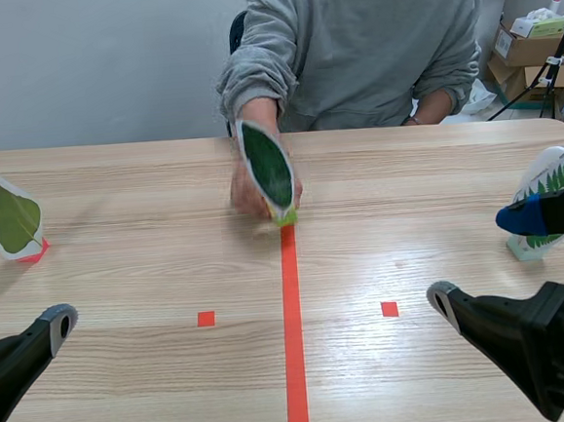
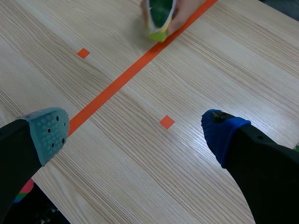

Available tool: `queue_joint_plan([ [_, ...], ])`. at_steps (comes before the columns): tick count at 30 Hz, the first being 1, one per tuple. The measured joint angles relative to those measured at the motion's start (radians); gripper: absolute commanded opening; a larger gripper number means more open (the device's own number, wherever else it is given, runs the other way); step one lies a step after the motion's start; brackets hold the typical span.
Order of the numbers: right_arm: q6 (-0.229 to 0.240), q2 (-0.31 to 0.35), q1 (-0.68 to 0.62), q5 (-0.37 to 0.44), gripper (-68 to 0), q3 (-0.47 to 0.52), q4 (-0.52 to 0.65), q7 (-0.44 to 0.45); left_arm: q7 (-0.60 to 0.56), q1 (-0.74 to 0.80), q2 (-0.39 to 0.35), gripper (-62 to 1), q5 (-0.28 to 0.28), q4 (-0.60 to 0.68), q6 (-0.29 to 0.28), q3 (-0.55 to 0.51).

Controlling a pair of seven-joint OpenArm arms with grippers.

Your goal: Do the leaf sorting experiment

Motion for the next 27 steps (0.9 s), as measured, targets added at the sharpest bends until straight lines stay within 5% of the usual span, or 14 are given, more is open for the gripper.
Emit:
queue_joint_plan([
  [27,0.0,0.0,0.0,-0.003,-9.8,0.0,0.0,-0.004,0.02,-0.011,0.0,1.4,0.0,0.0,-0.001,0.0],
])
